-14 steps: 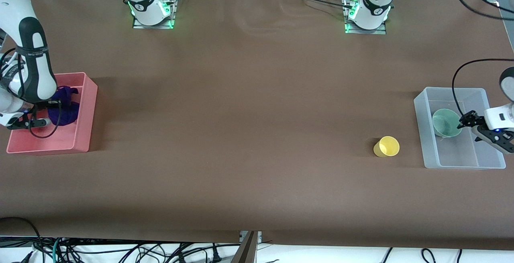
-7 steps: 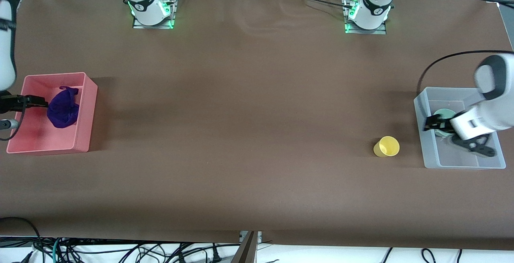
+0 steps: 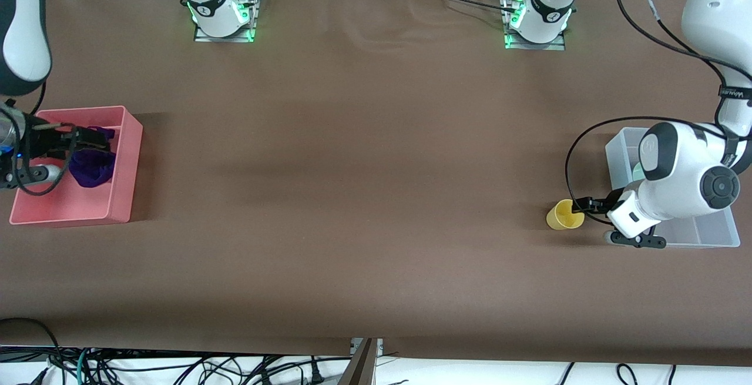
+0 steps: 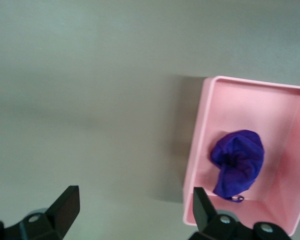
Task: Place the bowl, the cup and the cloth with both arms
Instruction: 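Release the cloth with the right gripper while the left gripper reaches the cup, then grasp the yellow cup with the left gripper and lift it, then lower the yellow cup into the green bowl and open the left gripper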
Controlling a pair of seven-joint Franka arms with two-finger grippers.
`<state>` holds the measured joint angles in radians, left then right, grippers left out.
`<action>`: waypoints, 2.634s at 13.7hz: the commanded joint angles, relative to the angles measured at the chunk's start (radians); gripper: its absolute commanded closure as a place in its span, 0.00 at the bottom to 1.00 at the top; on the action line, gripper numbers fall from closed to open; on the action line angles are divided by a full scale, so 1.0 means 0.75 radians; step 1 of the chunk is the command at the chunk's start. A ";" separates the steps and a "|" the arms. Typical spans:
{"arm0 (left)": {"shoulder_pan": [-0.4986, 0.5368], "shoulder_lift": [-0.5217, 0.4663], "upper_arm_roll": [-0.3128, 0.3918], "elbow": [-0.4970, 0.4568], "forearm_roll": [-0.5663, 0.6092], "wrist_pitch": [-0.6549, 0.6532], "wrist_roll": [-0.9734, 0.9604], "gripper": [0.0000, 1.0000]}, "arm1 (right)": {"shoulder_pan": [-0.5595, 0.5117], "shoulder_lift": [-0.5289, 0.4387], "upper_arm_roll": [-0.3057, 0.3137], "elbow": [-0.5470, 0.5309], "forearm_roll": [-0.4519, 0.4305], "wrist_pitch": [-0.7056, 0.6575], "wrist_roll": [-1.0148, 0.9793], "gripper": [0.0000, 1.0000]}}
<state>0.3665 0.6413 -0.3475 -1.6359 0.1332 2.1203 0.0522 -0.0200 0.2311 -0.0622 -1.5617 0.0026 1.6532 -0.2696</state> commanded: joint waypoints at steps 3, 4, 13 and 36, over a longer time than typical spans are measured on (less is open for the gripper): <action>-0.010 0.118 -0.001 0.060 0.004 0.044 -0.053 0.74 | -0.014 -0.181 0.116 -0.014 -0.024 -0.110 0.042 0.00; -0.010 0.139 -0.001 0.062 0.006 0.049 -0.053 0.93 | -0.016 -0.183 0.102 -0.006 -0.036 -0.110 0.038 0.00; -0.008 0.039 -0.017 0.289 0.013 -0.429 -0.023 1.00 | -0.016 -0.234 0.097 0.061 -0.130 -0.220 0.242 0.00; 0.495 -0.113 0.005 -0.236 0.250 0.086 0.824 0.31 | -0.016 -0.202 0.093 0.084 -0.089 -0.210 0.227 0.00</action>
<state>0.7262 0.5621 -0.3362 -1.8084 0.3109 2.1813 0.6581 -0.0273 0.0707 0.0028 -1.5241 -0.0764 1.5066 -0.1029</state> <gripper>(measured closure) 0.921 0.000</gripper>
